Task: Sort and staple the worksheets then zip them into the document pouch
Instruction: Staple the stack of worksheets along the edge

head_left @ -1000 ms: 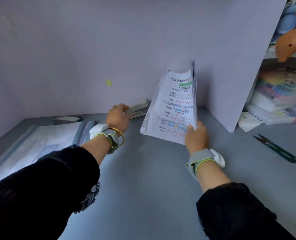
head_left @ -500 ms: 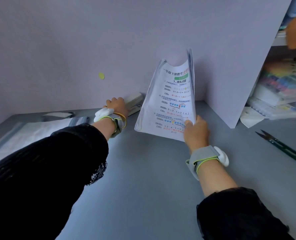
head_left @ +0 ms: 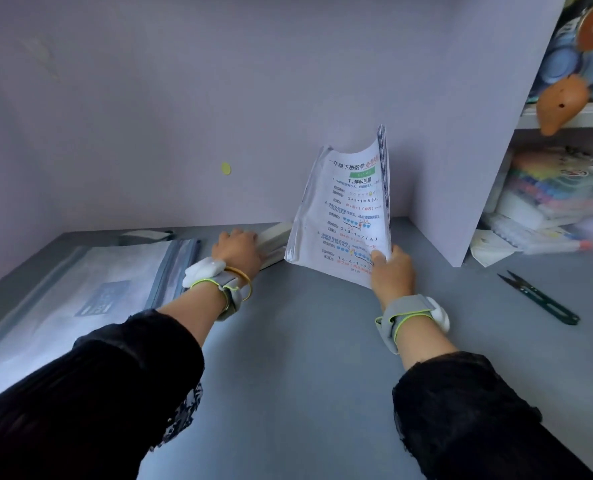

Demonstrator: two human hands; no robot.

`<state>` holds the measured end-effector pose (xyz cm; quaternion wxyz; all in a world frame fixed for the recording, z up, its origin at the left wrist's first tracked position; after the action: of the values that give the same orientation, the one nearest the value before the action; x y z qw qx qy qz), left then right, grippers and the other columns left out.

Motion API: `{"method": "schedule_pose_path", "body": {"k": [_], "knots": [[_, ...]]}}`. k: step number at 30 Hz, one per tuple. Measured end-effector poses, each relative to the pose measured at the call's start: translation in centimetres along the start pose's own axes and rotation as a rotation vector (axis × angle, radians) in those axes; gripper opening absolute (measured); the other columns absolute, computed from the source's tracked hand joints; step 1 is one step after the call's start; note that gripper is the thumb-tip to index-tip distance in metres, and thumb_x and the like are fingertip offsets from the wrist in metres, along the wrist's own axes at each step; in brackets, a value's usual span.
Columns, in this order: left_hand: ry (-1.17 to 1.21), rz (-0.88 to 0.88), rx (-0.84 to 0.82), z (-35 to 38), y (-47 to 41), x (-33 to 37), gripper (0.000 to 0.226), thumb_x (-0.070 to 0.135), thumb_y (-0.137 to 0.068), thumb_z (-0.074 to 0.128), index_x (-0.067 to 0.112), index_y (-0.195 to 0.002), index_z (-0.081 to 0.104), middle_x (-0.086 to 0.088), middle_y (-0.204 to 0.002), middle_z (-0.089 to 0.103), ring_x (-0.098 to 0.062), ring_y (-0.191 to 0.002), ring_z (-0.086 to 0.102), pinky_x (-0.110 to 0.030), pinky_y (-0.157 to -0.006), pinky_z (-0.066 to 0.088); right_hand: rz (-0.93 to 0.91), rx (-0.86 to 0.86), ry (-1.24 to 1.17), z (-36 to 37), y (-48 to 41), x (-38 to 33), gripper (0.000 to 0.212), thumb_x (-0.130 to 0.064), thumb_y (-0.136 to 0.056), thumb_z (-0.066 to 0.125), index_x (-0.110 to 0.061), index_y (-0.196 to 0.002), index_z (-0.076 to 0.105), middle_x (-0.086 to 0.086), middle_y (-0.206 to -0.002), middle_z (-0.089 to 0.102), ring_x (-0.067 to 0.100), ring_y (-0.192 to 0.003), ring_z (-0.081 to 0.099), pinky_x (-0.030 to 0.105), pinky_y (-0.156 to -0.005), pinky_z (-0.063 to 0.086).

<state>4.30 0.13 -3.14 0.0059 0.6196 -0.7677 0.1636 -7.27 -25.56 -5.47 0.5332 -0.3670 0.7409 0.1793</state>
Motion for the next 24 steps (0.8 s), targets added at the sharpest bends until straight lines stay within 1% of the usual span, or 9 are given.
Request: {"method": "schedule_pose_path", "body": {"k": [3,5,7,10,12,15,20,22,24], "knots": [[0.023,0.010,-0.005,-0.6,2.3,-0.8,0.043,0.036,-0.088,0.060,0.018,-0.127,0.056,-0.009,-0.127,0.055,-0.034,-0.119,0.046,-0.041,-0.098,0.042,-0.010,-0.034,-0.002,-0.4,1.4,0.0,0.028,-0.022,-0.096,0.047,-0.012,-0.119,0.060,0.014,-0.110,0.068,0.030,-0.087,0.057,0.030,-0.075,0.042],[0.064,0.012,-0.018,-1.0,3.6,-1.3,0.044,0.034,-0.087,0.061,0.019,-0.128,0.057,-0.009,-0.127,0.056,-0.034,-0.118,0.046,-0.041,-0.099,0.042,-0.009,-0.024,-0.020,-1.0,2.3,0.1,0.027,-0.022,-0.096,0.048,-0.012,-0.117,0.061,0.014,-0.109,0.068,0.032,-0.089,0.061,0.032,-0.076,0.046],[0.095,0.021,-0.023,-1.4,5.1,-1.6,0.044,0.033,-0.086,0.063,0.019,-0.128,0.057,-0.008,-0.125,0.057,-0.034,-0.117,0.046,-0.041,-0.099,0.042,-0.011,-0.013,-0.034,-1.7,3.4,0.2,0.026,-0.021,-0.096,0.049,-0.011,-0.116,0.062,0.014,-0.107,0.068,0.032,-0.088,0.061,0.032,-0.075,0.046],[0.130,0.048,-0.025,-2.0,7.0,-2.2,0.044,0.033,-0.084,0.065,0.020,-0.126,0.059,-0.006,-0.122,0.059,-0.033,-0.114,0.049,-0.041,-0.097,0.044,0.000,-0.013,-0.059,-2.6,5.0,0.6,0.026,-0.021,-0.096,0.049,-0.011,-0.116,0.062,0.014,-0.106,0.069,0.034,-0.091,0.064,0.036,-0.079,0.052],[0.155,0.063,-0.043,-2.4,8.2,-2.7,0.044,0.031,-0.083,0.067,0.020,-0.125,0.060,-0.005,-0.121,0.060,-0.033,-0.113,0.050,-0.041,-0.096,0.044,0.003,-0.012,-0.066,-3.0,6.0,0.8,0.025,-0.021,-0.095,0.049,-0.011,-0.114,0.062,0.013,-0.102,0.069,0.033,-0.089,0.064,0.036,-0.078,0.052],[0.185,0.079,-0.094,-3.1,9.7,-3.6,0.043,0.022,-0.081,0.070,0.020,-0.123,0.063,-0.006,-0.120,0.062,-0.031,-0.111,0.054,-0.039,-0.093,0.048,0.007,-0.019,-0.061,-3.5,7.4,1.1,0.023,-0.020,-0.096,0.049,-0.010,-0.113,0.062,0.010,-0.097,0.067,0.031,-0.085,0.063,0.033,-0.074,0.049],[0.120,0.104,-0.258,-4.5,11.0,-4.0,0.042,0.012,-0.074,0.073,0.016,-0.115,0.065,-0.007,-0.114,0.066,-0.028,-0.103,0.061,-0.034,-0.088,0.050,0.012,-0.038,-0.051,-3.8,8.6,1.5,0.025,-0.018,-0.095,0.050,-0.008,-0.114,0.062,0.014,-0.101,0.069,0.036,-0.090,0.066,0.044,-0.083,0.055],[0.085,0.106,-0.308,-5.0,11.5,-3.5,0.041,0.012,-0.075,0.072,0.012,-0.115,0.062,-0.009,-0.113,0.066,-0.027,-0.102,0.061,-0.032,-0.087,0.049,0.024,-0.038,-0.042,-3.9,8.9,1.6,0.025,-0.019,-0.093,0.051,-0.009,-0.113,0.063,0.015,-0.103,0.070,0.037,-0.090,0.067,0.048,-0.082,0.056],[0.117,0.110,-0.330,-5.2,12.0,-2.6,0.042,0.017,-0.077,0.074,0.009,-0.115,0.059,-0.009,-0.111,0.066,-0.025,-0.091,0.063,-0.031,-0.081,0.050,0.039,-0.031,-0.026,-3.9,9.0,1.8,0.026,-0.020,-0.092,0.051,-0.010,-0.113,0.063,0.015,-0.101,0.070,0.038,-0.089,0.067,0.053,-0.079,0.056]]}}
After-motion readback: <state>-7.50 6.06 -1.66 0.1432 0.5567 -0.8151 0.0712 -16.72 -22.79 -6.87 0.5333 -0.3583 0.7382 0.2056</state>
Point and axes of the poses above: each hand's wrist, its own y-axis away from the middle knuckle, its own z-axis out of the palm, x = y × z, the point moved 6 cm from there along -y, towards the middle knuckle
